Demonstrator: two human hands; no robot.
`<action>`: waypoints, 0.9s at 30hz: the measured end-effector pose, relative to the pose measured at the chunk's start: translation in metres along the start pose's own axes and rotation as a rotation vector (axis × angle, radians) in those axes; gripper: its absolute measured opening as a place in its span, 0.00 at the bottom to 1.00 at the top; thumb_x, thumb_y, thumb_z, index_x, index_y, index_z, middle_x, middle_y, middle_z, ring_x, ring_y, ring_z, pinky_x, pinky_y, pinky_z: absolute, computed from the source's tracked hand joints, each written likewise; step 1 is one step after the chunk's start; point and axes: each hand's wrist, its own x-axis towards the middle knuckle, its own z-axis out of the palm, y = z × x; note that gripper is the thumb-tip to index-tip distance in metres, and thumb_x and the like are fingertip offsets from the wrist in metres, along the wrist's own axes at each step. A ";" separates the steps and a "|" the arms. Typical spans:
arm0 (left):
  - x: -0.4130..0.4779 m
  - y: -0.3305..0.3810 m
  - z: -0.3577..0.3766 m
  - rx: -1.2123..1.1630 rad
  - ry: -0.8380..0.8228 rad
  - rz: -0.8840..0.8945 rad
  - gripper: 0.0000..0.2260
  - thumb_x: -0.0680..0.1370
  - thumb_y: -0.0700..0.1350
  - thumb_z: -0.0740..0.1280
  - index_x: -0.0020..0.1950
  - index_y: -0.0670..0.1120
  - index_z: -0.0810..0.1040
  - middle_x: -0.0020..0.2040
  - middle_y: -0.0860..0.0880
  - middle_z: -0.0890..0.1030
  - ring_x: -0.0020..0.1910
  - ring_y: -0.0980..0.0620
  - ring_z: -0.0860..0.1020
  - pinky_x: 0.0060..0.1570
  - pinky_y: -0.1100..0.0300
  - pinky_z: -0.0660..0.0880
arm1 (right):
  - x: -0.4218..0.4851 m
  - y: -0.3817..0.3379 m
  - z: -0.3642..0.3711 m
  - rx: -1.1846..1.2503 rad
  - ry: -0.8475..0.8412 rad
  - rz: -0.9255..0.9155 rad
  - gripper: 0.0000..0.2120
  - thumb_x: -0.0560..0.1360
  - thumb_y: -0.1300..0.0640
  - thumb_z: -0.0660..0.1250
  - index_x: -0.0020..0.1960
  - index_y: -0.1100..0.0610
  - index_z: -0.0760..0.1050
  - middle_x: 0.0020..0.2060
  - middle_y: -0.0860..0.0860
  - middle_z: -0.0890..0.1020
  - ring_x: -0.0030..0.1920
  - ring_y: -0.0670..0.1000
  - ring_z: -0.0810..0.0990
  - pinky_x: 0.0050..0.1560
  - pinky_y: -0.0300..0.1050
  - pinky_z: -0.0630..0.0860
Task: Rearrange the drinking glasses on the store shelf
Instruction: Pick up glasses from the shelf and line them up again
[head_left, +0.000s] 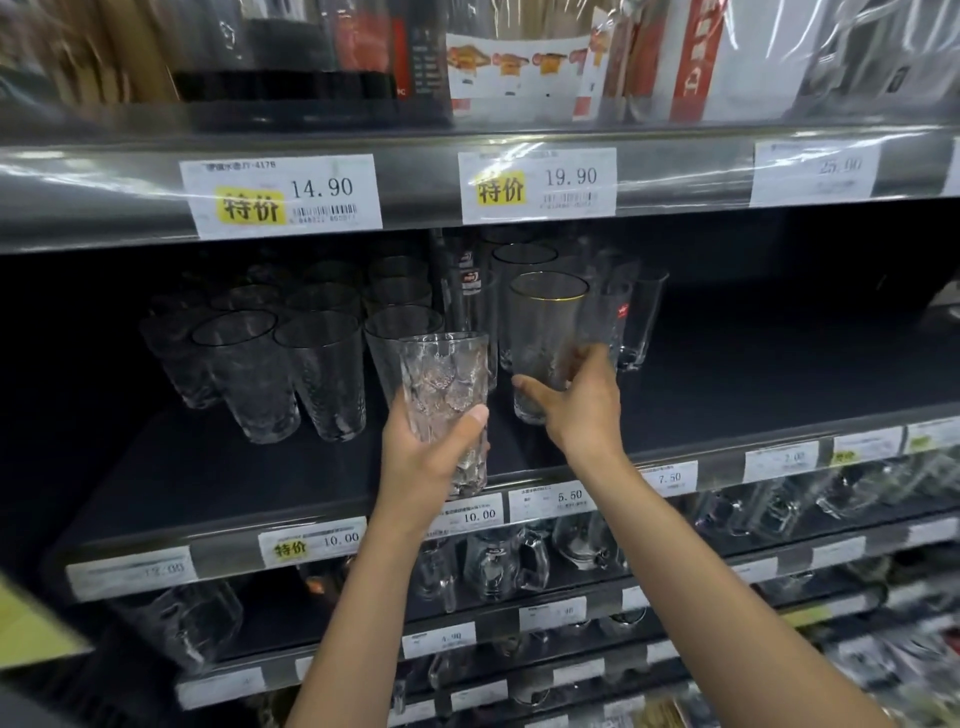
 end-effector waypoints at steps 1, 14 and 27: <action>0.000 0.000 0.000 0.003 0.001 -0.001 0.22 0.68 0.51 0.75 0.60 0.48 0.76 0.52 0.44 0.84 0.49 0.38 0.82 0.57 0.31 0.75 | -0.001 0.001 0.001 -0.006 0.011 -0.010 0.35 0.68 0.45 0.78 0.66 0.58 0.67 0.62 0.52 0.75 0.61 0.53 0.75 0.62 0.52 0.74; -0.001 0.003 0.003 0.031 0.021 -0.033 0.21 0.69 0.51 0.76 0.60 0.51 0.77 0.54 0.49 0.84 0.54 0.45 0.83 0.60 0.37 0.76 | -0.004 0.007 0.006 0.009 0.056 -0.045 0.33 0.71 0.51 0.78 0.70 0.54 0.67 0.62 0.51 0.77 0.60 0.51 0.77 0.61 0.47 0.75; -0.001 0.003 0.004 0.035 0.036 -0.027 0.21 0.67 0.53 0.76 0.59 0.52 0.77 0.53 0.48 0.84 0.53 0.44 0.83 0.59 0.35 0.76 | -0.001 0.007 0.008 -0.005 0.066 0.006 0.26 0.73 0.49 0.75 0.66 0.58 0.72 0.60 0.51 0.79 0.59 0.53 0.78 0.62 0.51 0.75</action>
